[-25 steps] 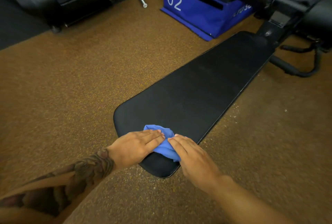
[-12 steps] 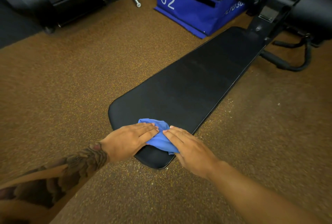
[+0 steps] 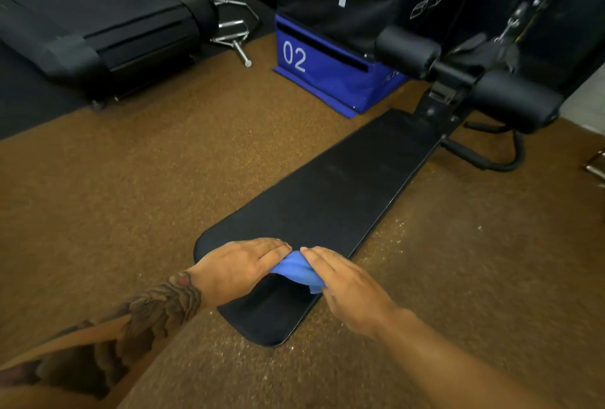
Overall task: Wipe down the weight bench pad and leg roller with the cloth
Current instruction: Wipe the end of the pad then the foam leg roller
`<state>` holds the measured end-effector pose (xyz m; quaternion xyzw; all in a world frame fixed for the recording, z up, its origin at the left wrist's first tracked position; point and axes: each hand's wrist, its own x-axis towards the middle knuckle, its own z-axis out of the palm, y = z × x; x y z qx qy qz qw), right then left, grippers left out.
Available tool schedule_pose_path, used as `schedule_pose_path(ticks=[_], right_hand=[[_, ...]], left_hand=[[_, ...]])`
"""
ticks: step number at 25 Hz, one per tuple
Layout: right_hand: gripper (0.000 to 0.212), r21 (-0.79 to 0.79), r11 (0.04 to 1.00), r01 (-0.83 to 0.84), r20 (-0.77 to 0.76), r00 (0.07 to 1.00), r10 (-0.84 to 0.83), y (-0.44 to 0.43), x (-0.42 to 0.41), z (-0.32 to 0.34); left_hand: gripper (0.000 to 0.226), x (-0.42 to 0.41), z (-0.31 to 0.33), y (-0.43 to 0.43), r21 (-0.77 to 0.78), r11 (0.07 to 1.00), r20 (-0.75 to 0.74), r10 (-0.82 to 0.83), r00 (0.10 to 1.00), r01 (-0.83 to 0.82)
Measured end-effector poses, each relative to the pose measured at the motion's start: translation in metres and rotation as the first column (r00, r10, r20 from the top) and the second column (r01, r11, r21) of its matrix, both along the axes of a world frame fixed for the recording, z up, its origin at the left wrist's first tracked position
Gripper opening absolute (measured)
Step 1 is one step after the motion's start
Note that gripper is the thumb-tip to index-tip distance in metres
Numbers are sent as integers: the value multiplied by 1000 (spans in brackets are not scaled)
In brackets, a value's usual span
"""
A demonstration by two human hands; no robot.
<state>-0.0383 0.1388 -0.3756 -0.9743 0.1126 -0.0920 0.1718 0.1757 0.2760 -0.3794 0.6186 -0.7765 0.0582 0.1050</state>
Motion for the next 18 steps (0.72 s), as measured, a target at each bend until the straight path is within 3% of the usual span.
schedule_pose_path(ticks=[7, 12, 18], right_hand=[[69, -81, 996, 40, 109, 994, -31, -69, -13, 165], [70, -147, 970, 192, 148, 974, -170, -113, -57, 316], [70, -242, 900, 364, 174, 928, -328, -159, -127, 444]], left_hand=[[44, 3, 176, -87, -150, 979, 88, -123, 988, 136], [70, -27, 327, -160, -189, 947, 107, -242, 964, 258], [70, -90, 446, -243, -242, 891, 141, -360, 922, 384]])
